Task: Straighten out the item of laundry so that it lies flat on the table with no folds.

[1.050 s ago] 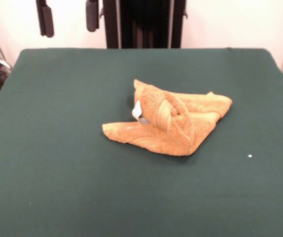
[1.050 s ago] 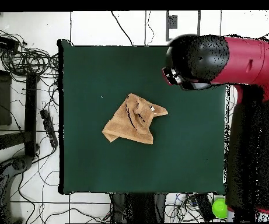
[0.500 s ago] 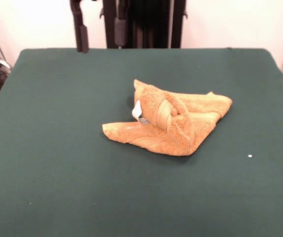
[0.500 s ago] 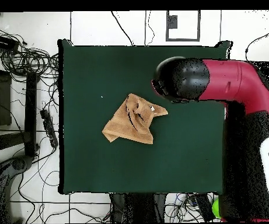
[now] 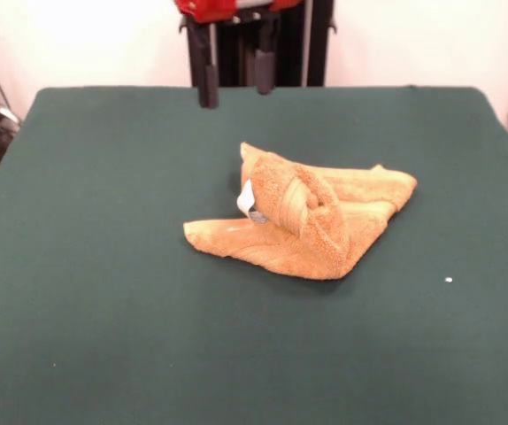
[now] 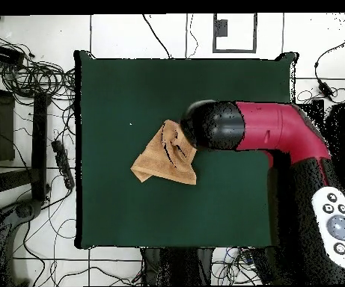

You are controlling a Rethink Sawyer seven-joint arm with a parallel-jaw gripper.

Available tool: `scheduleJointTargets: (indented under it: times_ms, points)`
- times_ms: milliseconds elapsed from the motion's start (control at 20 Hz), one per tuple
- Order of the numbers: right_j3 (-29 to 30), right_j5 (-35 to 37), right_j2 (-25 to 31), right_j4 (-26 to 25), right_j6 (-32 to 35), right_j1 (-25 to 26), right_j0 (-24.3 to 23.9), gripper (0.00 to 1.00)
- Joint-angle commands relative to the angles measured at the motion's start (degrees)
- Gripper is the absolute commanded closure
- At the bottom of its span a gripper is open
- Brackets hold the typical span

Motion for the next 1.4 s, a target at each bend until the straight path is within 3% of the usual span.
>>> scheduleJointTargets:
  times_ms: [50,400,650,1400]
  points:
    - [14.51,-6.78,2.37,2.33,8.87,2.45,2.47,0.0]
    - [15.29,-11.88,1.57,2.53,11.1,5.77,3.54,0.0]
    - [13.77,-16.19,2.34,2.61,10.36,11.08,3.31,0.0]
    - [5.02,-19.64,6.5,1.94,3.12,24.53,0.96,0.0]
